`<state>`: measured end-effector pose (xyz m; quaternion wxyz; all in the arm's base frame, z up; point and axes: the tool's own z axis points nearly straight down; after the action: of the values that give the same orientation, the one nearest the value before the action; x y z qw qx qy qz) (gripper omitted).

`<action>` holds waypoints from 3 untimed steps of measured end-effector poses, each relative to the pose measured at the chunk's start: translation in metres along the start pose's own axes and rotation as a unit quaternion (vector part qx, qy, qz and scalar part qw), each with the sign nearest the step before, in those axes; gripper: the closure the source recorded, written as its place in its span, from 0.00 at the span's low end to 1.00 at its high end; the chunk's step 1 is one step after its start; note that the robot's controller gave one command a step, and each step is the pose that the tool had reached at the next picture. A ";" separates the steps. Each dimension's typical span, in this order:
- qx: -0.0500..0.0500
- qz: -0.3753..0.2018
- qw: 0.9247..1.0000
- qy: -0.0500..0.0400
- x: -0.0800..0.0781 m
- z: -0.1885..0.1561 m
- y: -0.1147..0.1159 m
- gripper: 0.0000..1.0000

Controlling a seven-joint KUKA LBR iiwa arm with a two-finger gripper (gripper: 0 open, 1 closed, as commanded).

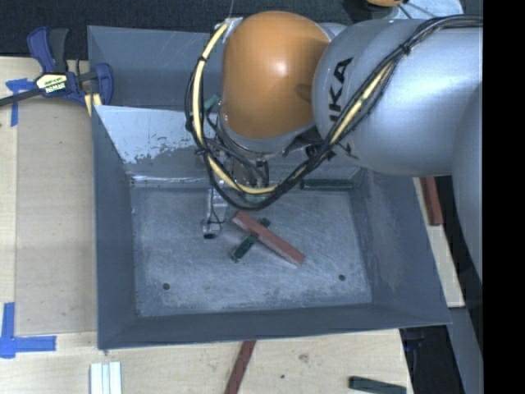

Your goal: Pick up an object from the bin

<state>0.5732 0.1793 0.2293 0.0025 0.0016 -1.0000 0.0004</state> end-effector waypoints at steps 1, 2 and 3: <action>-0.001 0.001 1.000 -0.004 -0.002 -0.005 -0.001 0.00; -0.001 -0.041 0.999 -0.005 -0.025 0.017 -0.040 0.00; -0.001 -0.057 0.998 -0.006 0.006 0.082 -0.072 0.00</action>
Offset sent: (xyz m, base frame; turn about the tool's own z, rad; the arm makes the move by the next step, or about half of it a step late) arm 0.0455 -0.0809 -0.0411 -0.1483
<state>0.5674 0.1075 0.1469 -0.0032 0.0581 -0.9983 -0.0002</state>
